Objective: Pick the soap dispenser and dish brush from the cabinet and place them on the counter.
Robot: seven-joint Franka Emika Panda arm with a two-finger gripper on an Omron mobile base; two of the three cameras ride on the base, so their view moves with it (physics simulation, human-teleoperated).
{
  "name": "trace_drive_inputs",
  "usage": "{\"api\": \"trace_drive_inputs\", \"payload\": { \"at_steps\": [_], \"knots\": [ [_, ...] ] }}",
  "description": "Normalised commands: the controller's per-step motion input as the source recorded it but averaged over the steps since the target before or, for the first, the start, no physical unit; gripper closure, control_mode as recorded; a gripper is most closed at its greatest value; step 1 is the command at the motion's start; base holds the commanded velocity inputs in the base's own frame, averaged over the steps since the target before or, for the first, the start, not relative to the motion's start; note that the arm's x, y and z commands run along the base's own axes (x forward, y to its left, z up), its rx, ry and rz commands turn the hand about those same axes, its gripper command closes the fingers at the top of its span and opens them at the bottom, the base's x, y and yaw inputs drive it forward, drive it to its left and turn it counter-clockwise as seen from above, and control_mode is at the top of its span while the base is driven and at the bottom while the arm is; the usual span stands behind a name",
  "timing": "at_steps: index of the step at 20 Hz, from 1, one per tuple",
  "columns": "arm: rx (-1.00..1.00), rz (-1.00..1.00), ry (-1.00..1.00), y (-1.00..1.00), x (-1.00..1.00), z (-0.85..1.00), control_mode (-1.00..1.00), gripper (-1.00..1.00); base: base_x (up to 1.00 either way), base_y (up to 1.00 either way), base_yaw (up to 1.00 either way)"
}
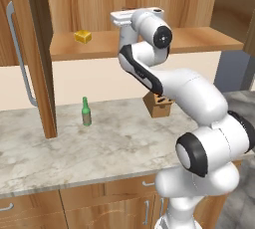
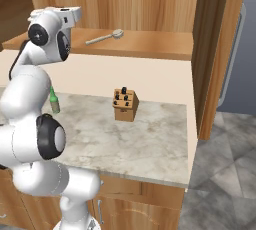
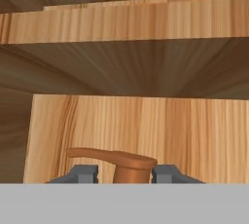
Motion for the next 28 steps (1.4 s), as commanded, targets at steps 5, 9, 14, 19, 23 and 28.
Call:
{"api": "trace_drive_inputs", "payload": {
  "at_steps": [5, 9, 14, 19, 23, 28],
  "knots": [
    [0.00, 0.00, 0.01, 0.00, -0.38, 0.00, -1.00, 1.00, 0.00, 0.00, 0.00],
    [0.00, 0.00, 0.00, 0.00, -0.40, 0.00, -1.00, 1.00, 0.00, 0.00, 0.00],
    [0.00, 0.00, 0.00, 0.00, -0.41, 0.00, -1.00, 1.00, 0.00, 0.00, 0.00],
    [0.00, 0.00, 0.00, 0.00, -0.44, 0.00, -1.00, 1.00, 0.00, 0.00, 0.00],
    [0.00, 0.00, 0.00, 0.00, -0.45, 0.00, -1.00, 1.00, 0.00, 0.00, 0.00],
    [0.00, 0.00, 0.00, 0.00, -0.49, 0.00, -1.00, 1.00, 0.00, 0.00, 0.00]
  ]
}}
